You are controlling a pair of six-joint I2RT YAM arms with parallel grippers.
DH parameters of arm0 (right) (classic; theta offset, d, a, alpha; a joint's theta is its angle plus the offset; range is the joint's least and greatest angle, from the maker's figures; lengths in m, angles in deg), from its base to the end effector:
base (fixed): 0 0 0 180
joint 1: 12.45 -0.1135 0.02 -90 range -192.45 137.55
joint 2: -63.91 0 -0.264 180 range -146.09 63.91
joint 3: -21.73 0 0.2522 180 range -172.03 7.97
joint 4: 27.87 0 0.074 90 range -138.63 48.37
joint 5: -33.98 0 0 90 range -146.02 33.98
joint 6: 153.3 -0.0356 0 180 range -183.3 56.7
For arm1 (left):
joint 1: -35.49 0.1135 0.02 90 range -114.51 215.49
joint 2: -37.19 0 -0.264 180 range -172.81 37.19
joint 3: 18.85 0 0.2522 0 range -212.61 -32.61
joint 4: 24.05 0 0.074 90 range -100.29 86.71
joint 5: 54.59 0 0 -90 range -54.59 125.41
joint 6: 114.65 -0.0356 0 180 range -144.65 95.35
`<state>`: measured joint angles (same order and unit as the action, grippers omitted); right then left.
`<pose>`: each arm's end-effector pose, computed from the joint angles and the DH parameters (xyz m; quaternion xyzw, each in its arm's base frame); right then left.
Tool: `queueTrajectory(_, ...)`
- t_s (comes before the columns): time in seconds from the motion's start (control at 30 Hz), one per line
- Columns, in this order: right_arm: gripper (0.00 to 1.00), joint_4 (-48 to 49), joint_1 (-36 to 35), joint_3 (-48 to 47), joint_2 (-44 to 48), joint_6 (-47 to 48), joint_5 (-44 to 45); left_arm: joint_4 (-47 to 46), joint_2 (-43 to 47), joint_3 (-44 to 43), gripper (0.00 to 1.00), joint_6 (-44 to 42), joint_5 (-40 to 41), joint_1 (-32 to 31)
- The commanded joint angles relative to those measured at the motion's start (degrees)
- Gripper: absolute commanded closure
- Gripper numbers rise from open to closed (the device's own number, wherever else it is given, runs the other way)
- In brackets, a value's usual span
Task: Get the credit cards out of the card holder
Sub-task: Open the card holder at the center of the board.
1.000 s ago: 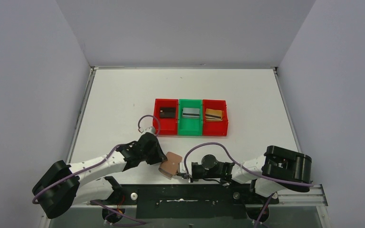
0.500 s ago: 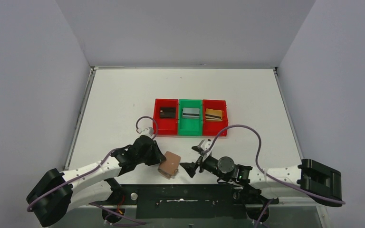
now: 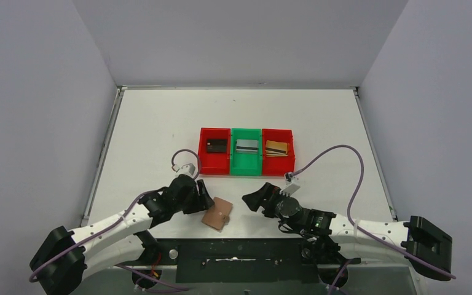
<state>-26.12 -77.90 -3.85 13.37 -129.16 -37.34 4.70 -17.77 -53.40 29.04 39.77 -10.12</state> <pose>0.0851 0.1589 0.1684 0.0923 0.8235 0.4390 0.3473 0.1253 -0.1242 0.1589 -0.0792 0.9332 -0.2426 0.2529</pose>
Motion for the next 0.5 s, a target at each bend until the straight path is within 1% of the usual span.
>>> queueTrajectory(0.0, 0.04, -11.2, 0.4, -4.5, -3.1, -15.8, 2.7, 4.8, 3.6, -6.3, 0.44, -0.9, 3.7, 0.2)
queueTrajectory(0.07, 0.07, -16.3, 0.0, -8.5, -6.5, -17.8, 1.9, 7.7, 4.9, -8.3, 0.38, -0.9, 6.0, 0.3)
queueTrajectory(0.17, 0.12, -26.9, -1.1, -16.5, -12.4, -22.1, 1.2, 12.9, 6.6, -12.0, 0.26, 1.2, 10.4, 0.7)
queueTrajectory(0.2, 0.13, -30.6, -1.6, -19.6, -14.5, -23.2, 1.4, 14.2, 6.9, -12.9, 0.24, 2.1, 11.5, 0.7)
queueTrajectory(0.27, 0.14, -39.8, -2.1, -25.6, -18.8, -27.8, 0.3, 15.6, 7.3, -14.2, 0.22, 3.1, 12.8, 0.9)
queueTrajectory(0.33, 0.15, -42.9, -2.5, -29.9, -22.8, -28.1, -2.7, 17.5, 7.5, -15.0, 0.2, 3.9, 13.9, 1.2)
queueTrajectory(0.4, 0.18, -42.3, -2.5, -33.0, -27.2, -27.2, -6.2, 20.9, 8.1, -16.1, 0.19, 4.7, 15.1, 1.3)
queueTrajectory(0.47, 0.27, -42.3, -2.8, -36.0, -31.8, -25.6, -8.4, 22.8, 9.6, -16.6, 0.18, 4.2, 15.8, 1.4)
